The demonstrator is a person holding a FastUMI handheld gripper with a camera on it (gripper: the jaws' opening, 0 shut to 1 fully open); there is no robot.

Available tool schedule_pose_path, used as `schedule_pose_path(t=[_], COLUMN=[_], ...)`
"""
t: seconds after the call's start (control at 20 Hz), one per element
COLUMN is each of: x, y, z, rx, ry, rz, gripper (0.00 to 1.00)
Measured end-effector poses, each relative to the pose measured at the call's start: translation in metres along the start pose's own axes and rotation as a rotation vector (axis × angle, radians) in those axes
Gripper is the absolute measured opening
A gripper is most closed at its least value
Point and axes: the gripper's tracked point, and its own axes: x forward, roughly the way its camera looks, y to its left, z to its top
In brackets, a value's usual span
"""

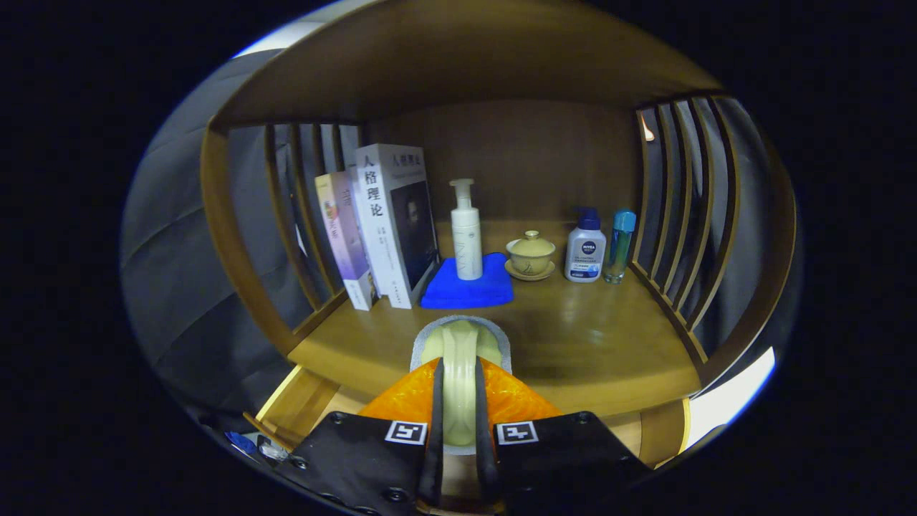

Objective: Pull open the drawer, take out the items inside it, and place them on the countertop above the cabinet.

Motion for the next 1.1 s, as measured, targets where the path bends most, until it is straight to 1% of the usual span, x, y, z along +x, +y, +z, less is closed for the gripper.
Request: schedule_pose_path(t=[0.25, 0.35, 0.65, 0.8, 1.0, 1.1], x=[0.036, 0.048, 0.064, 0.067, 0.041, 0.018], y=[-0.011, -0.016, -0.017, -0.012, -0.009, -0.005], z=[0.002, 0.002, 0.006, 0.000, 0.008, 0.009], rx=[0.045, 0.045, 0.049, 0.053, 0.016, -0.017], ry=[0.049, 0.053, 0.024, 0.007, -0.109, -0.163], rz=[-0.054, -0.075, -0.091, -0.085, -0.095, -0.095], gripper=[0.21, 0.21, 0.21, 0.47, 0.81, 0.98])
